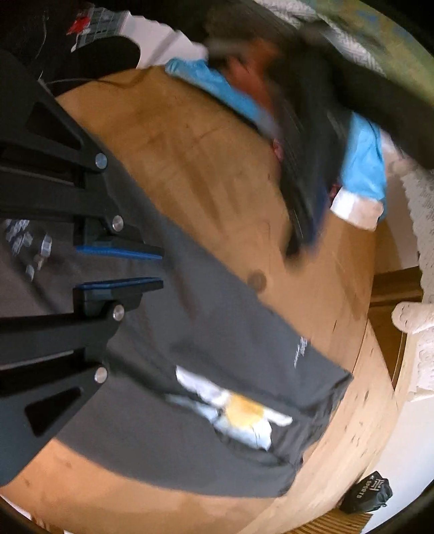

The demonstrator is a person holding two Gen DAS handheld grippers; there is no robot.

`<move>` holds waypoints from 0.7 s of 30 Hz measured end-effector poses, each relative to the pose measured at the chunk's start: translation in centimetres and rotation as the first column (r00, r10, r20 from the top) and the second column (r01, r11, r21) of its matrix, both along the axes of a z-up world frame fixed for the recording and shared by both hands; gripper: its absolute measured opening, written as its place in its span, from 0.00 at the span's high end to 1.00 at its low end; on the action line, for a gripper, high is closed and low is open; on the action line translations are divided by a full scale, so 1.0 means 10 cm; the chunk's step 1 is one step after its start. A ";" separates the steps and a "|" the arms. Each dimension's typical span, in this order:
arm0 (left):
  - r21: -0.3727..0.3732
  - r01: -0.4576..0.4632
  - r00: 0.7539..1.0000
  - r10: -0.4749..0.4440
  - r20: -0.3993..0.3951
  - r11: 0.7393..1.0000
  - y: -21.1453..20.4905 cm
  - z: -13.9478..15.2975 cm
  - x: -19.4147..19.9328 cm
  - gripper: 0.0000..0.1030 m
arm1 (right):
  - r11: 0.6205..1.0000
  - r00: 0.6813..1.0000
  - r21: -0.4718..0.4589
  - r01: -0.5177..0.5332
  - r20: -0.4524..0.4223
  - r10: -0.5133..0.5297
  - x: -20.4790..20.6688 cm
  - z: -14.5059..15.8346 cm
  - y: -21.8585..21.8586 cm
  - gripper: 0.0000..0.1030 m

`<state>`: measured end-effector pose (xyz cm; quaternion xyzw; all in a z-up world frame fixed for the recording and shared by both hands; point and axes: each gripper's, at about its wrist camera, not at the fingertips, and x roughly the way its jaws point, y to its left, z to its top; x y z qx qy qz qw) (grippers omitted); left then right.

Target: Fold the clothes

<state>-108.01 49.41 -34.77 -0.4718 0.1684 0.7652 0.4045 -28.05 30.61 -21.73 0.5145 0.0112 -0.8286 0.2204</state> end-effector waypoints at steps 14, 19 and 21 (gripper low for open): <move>-0.166 0.114 0.989 -0.127 -0.070 0.979 0.68 -0.58 -0.65 0.56 | 0.999 0.986 -0.021 -0.029 0.165 0.032 -0.02 -0.25 0.08 0.93; -0.135 0.150 0.980 -0.165 -0.112 0.979 0.64 -0.46 -0.48 0.63 | 0.998 0.996 -0.066 0.014 0.089 -0.008 -0.16 -0.15 0.10 0.93; -0.122 0.165 0.978 -0.178 -0.104 0.979 0.63 -0.40 -0.41 0.63 | 0.999 0.997 -0.052 0.001 0.073 0.003 -0.21 -0.15 0.05 0.93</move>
